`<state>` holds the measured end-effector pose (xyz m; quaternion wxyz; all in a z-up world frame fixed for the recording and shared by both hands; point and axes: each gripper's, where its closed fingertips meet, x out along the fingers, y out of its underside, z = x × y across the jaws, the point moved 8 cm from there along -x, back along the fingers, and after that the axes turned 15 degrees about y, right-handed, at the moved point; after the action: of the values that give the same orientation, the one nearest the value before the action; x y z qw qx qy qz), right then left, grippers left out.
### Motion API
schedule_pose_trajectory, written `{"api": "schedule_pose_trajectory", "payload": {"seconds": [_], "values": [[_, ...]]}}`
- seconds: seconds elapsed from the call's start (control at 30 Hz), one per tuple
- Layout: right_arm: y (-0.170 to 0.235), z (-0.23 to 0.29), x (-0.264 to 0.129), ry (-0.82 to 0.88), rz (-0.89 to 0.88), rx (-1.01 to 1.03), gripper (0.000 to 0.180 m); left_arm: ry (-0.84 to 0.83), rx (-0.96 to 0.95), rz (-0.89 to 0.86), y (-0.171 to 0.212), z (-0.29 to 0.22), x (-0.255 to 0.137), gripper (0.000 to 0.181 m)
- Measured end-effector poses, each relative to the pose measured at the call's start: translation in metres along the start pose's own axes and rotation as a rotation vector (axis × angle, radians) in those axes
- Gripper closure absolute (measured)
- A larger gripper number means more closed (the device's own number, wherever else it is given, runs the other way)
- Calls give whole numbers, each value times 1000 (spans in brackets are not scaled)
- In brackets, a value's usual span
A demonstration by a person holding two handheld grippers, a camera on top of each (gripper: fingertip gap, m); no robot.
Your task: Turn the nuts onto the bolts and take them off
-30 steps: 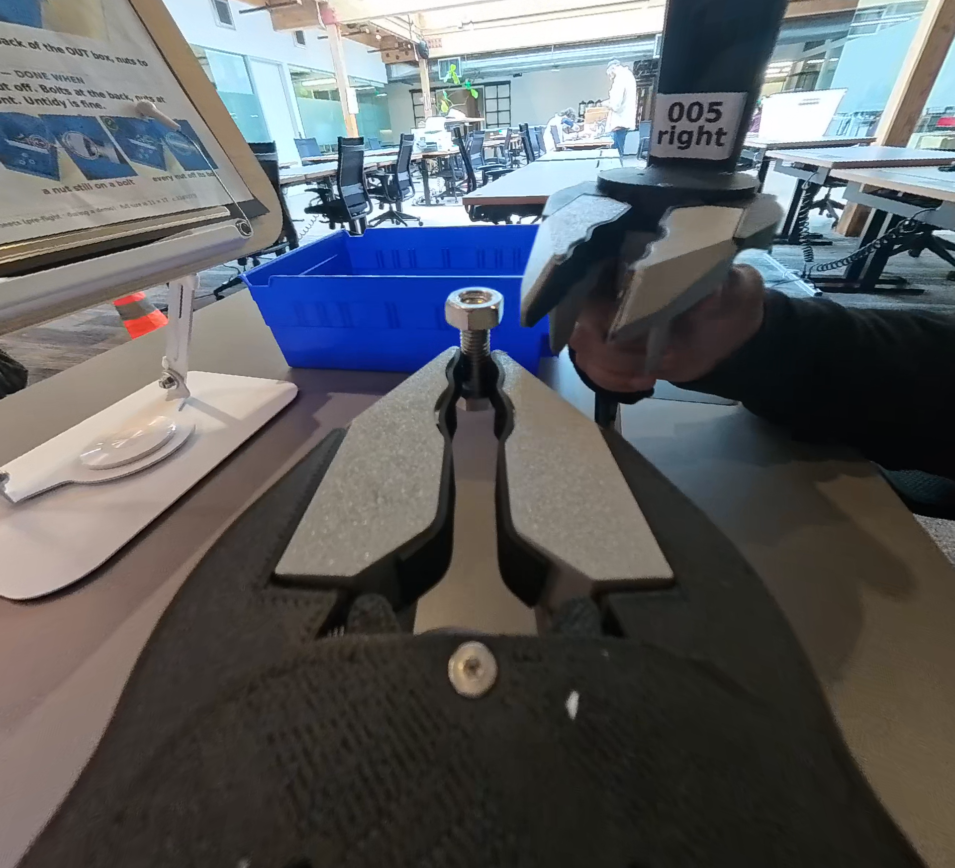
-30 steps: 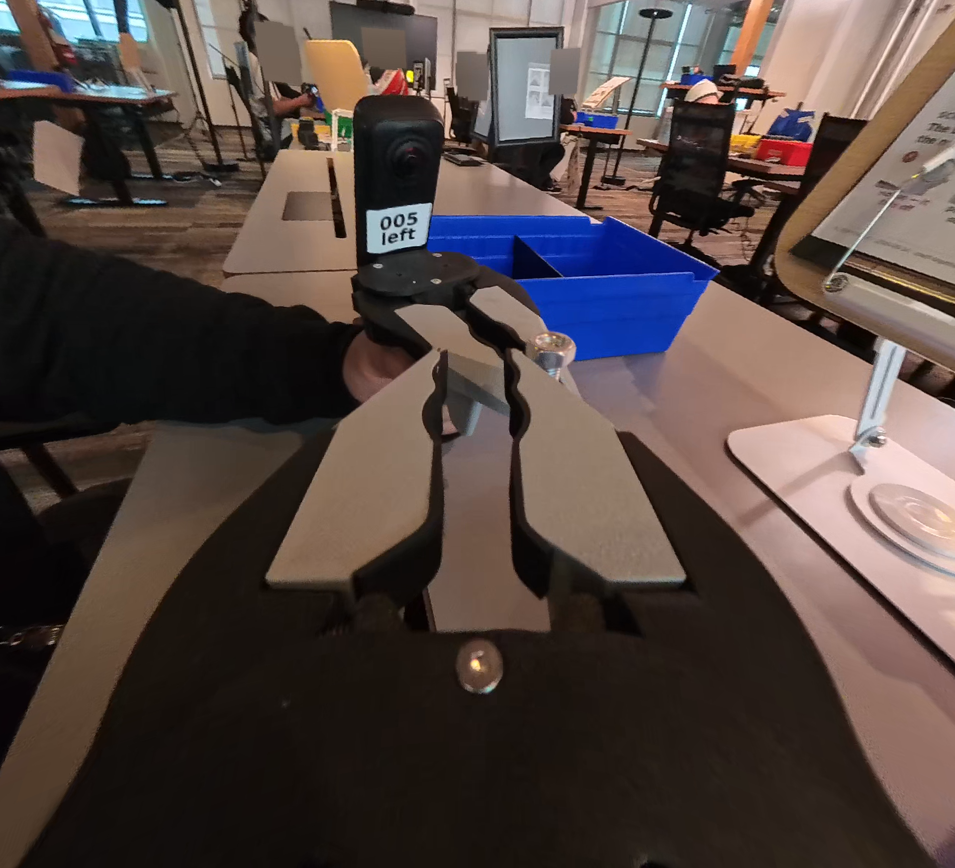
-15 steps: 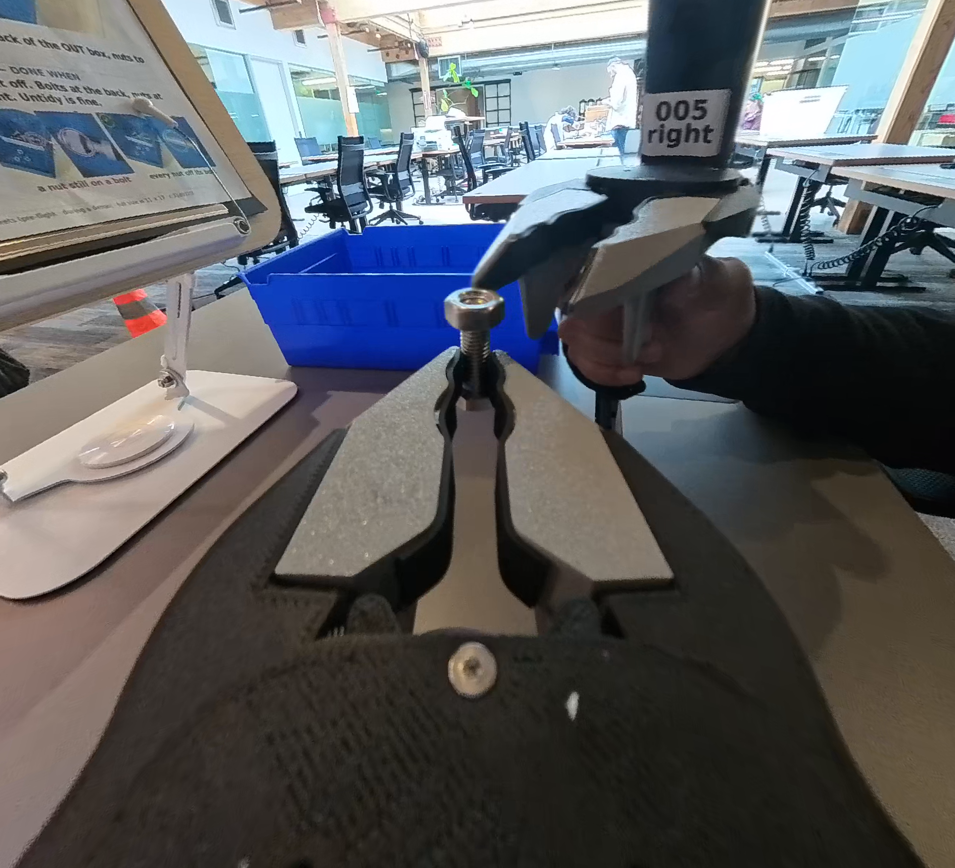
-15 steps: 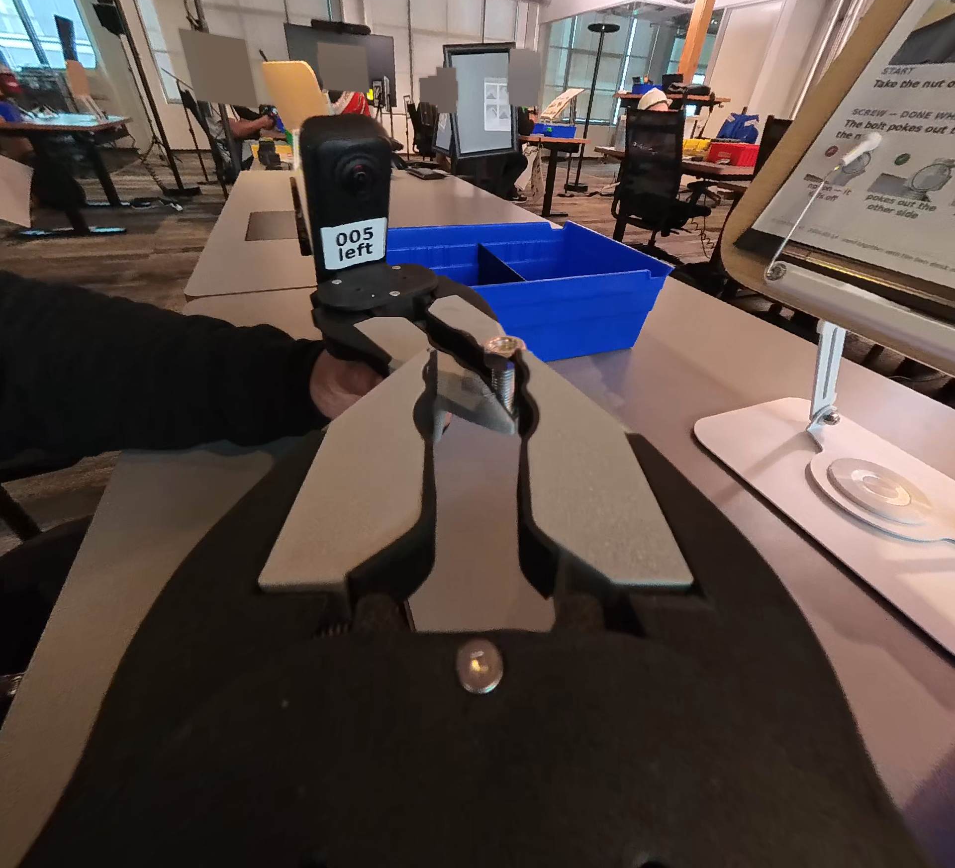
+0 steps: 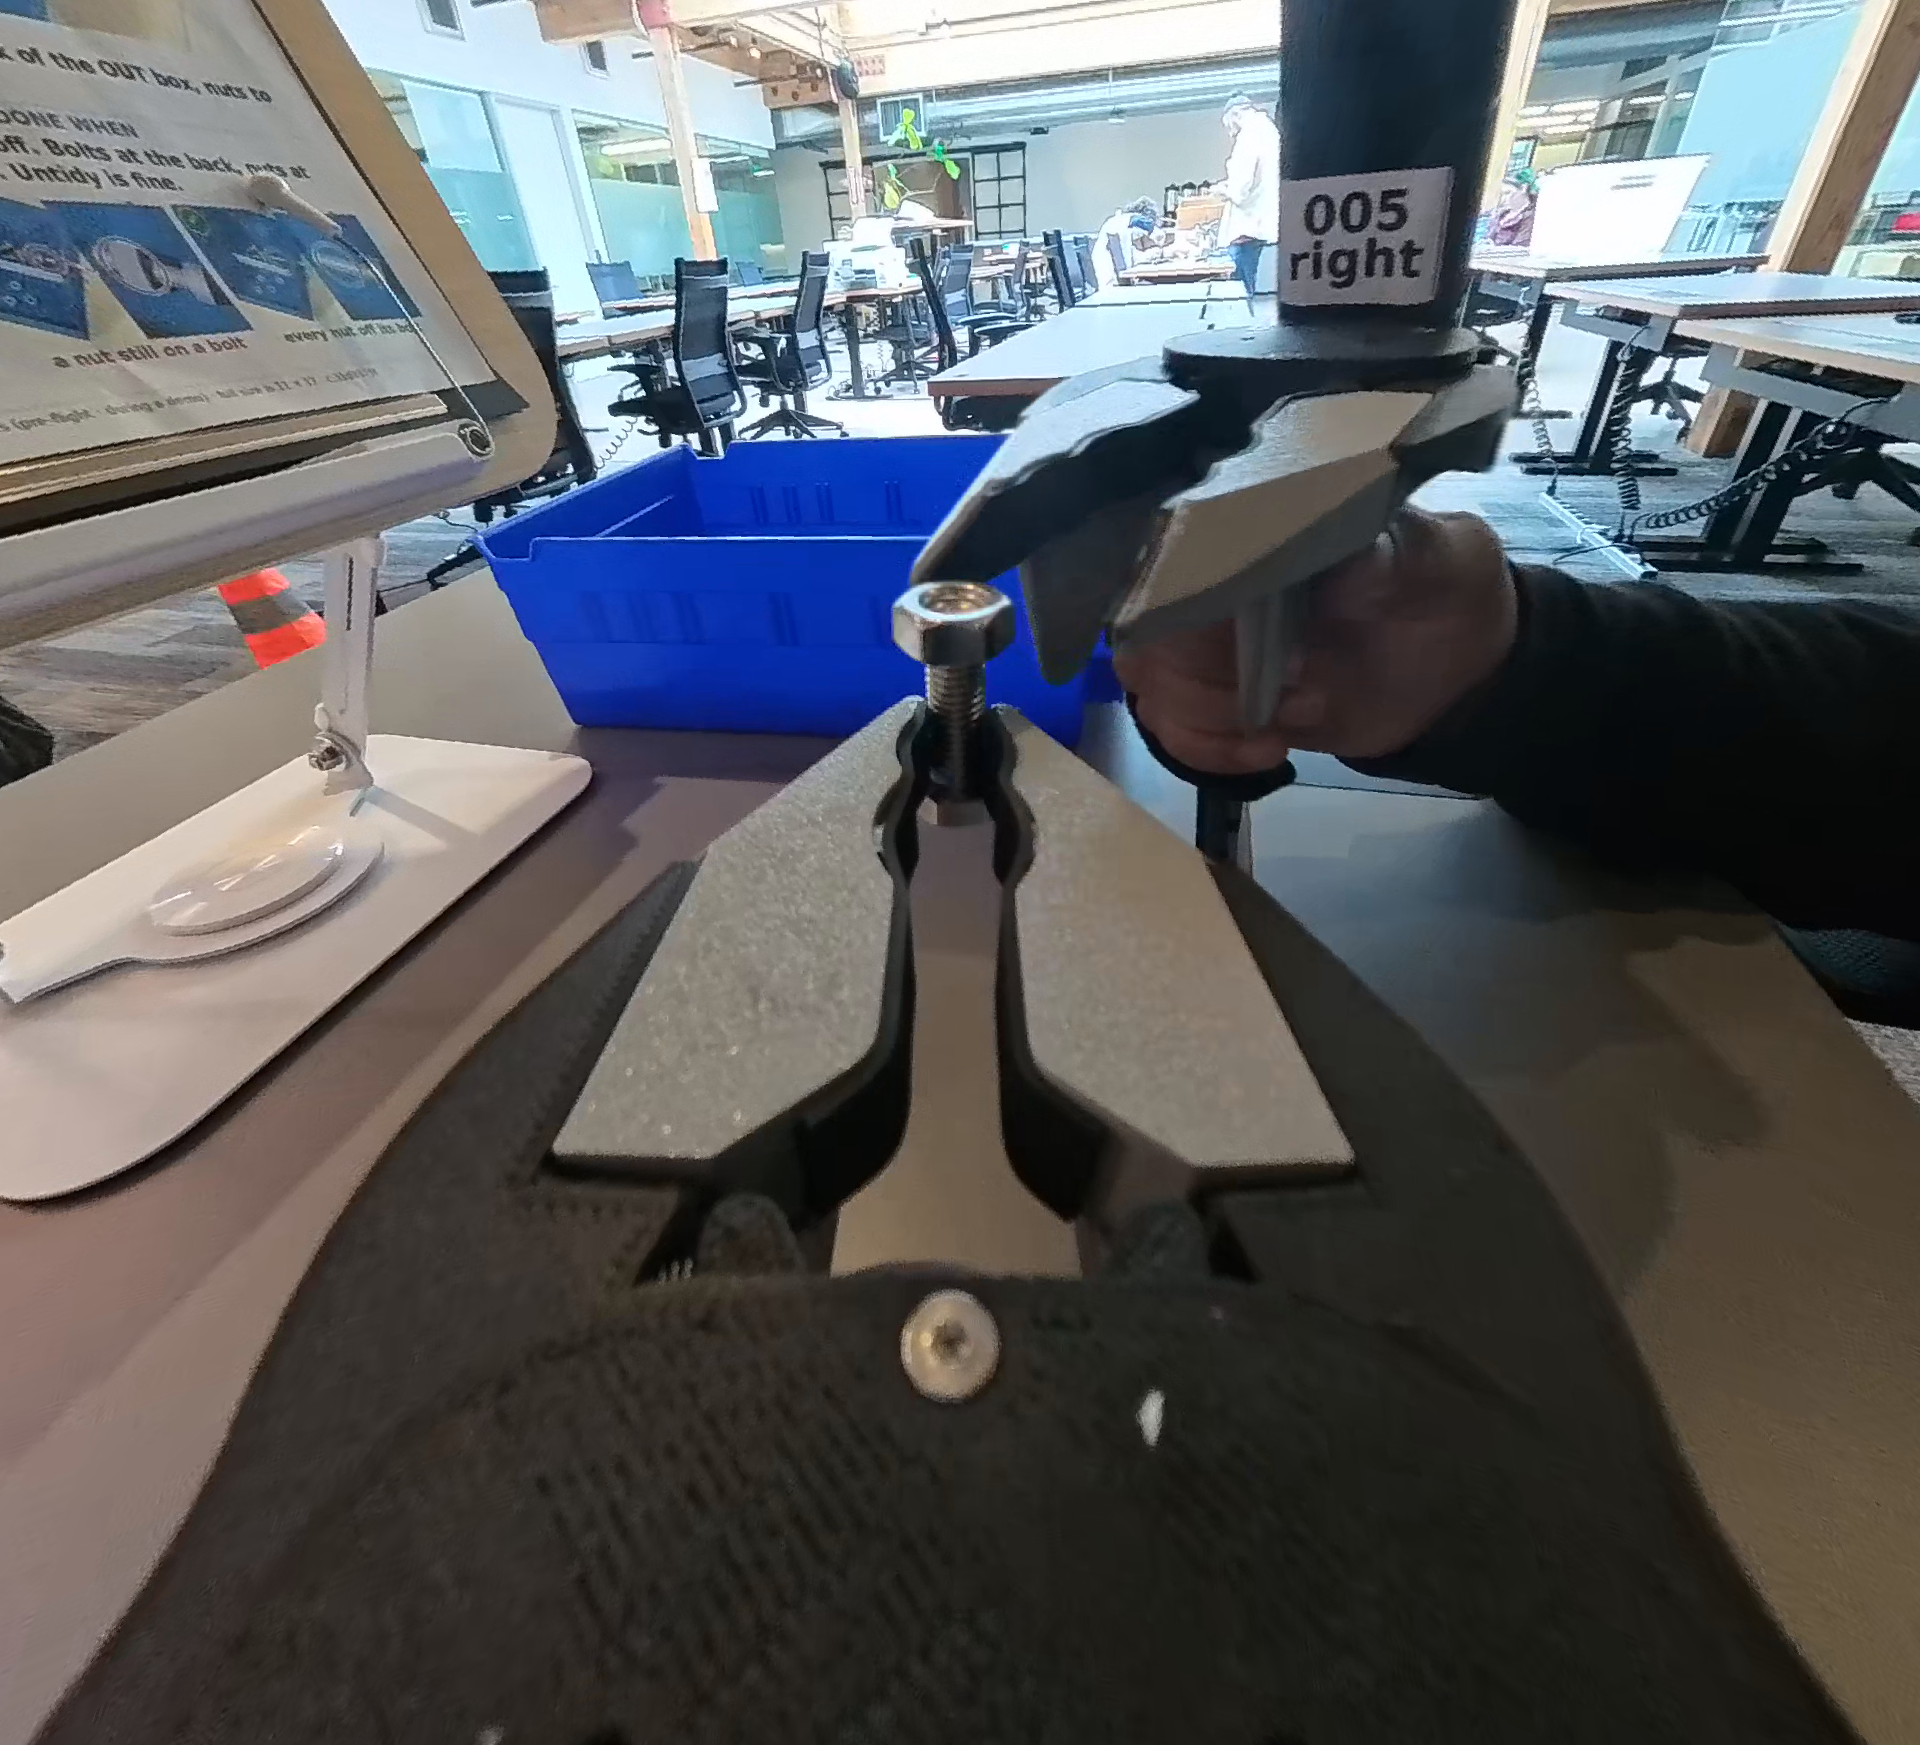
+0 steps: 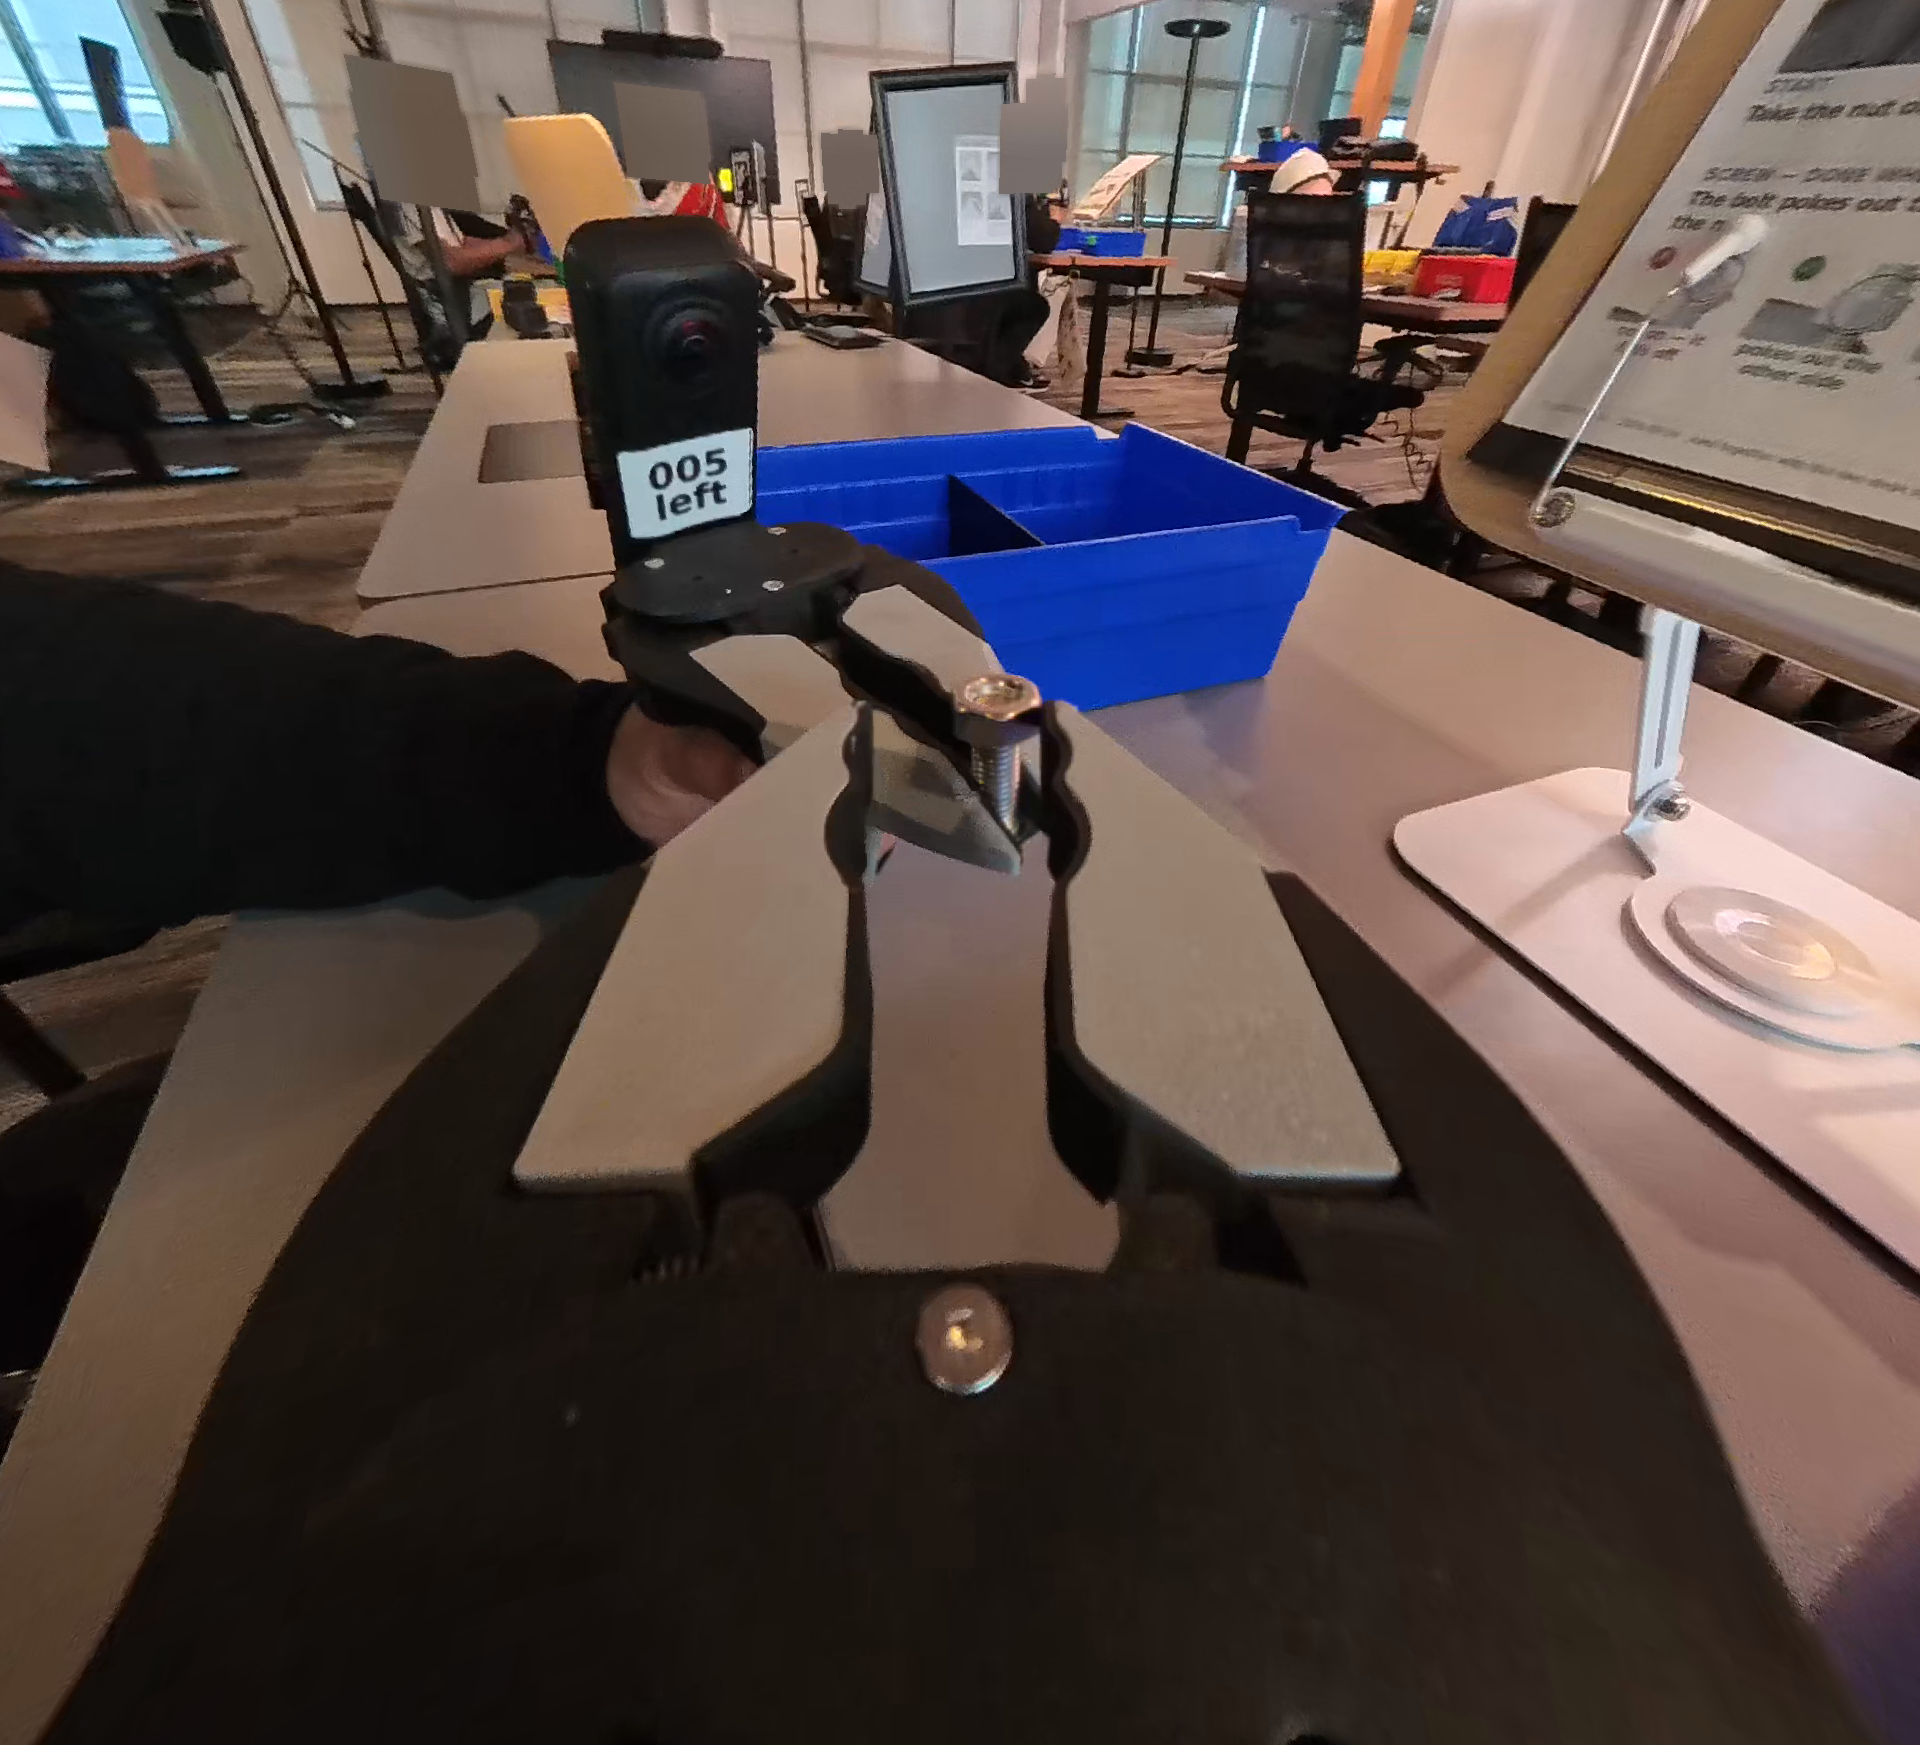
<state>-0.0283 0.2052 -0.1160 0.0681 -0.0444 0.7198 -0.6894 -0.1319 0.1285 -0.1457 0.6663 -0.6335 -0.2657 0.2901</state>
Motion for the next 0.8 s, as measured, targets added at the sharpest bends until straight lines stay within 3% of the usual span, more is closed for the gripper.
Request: {"api": "schedule_pose_trajectory", "payload": {"seconds": [0.13, 0.2, 0.37, 0.7, 0.73, 0.8], "values": [[-1, 4, -4, -12, -4, -29, 155, -15, -1, -7, -1, 1, -2, 174], [-2, 9, -5, -76, -10, -18, 172, -20, -9, -6, 0, 3, -2, 174], [-5, 4, -7, -14, -35, -26, 157, -11, -6, 0, 1, 2, -1, 174], [2, 3, -1, 11, 22, -27, 148, -20, 7, 18, 0, 1, 0, 173], [1, 5, -3, 2, 19, -39, 151, -25, 5, 13, 0, 2, -1, 173], [-1, 11, -8, -79, -5, -44, 178, -35, -6, 16, 0, 4, -2, 174]]}}
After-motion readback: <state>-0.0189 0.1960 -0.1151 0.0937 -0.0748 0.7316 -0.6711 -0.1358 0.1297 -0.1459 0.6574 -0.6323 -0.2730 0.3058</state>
